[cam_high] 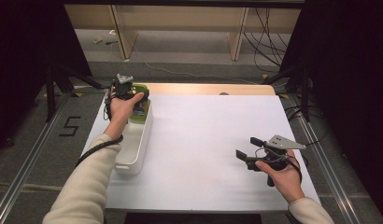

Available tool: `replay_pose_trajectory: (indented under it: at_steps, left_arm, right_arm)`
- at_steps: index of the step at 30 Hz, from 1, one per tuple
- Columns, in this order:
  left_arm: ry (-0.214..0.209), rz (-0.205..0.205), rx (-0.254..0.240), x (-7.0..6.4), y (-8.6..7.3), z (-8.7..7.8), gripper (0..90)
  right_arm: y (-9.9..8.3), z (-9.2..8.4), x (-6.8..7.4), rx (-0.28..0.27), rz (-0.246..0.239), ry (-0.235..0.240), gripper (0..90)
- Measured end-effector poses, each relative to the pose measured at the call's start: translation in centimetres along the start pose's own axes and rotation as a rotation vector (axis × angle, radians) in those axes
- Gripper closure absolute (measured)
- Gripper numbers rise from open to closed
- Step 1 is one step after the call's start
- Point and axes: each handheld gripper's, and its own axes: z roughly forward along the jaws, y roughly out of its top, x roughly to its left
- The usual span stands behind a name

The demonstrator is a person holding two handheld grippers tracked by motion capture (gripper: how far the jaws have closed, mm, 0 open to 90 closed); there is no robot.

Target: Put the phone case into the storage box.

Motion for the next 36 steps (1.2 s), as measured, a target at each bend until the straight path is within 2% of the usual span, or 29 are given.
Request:
replay_pose_trajectory:
  at_steps: [36]
  left_arm:
    - [-0.006, -0.019, 0.023, 0.12, -0.62, 0.76, 15.3]
  right_arm:
    - [-0.01, 0.04, -0.07, -0.001, 0.002, 0.002, 15.9]
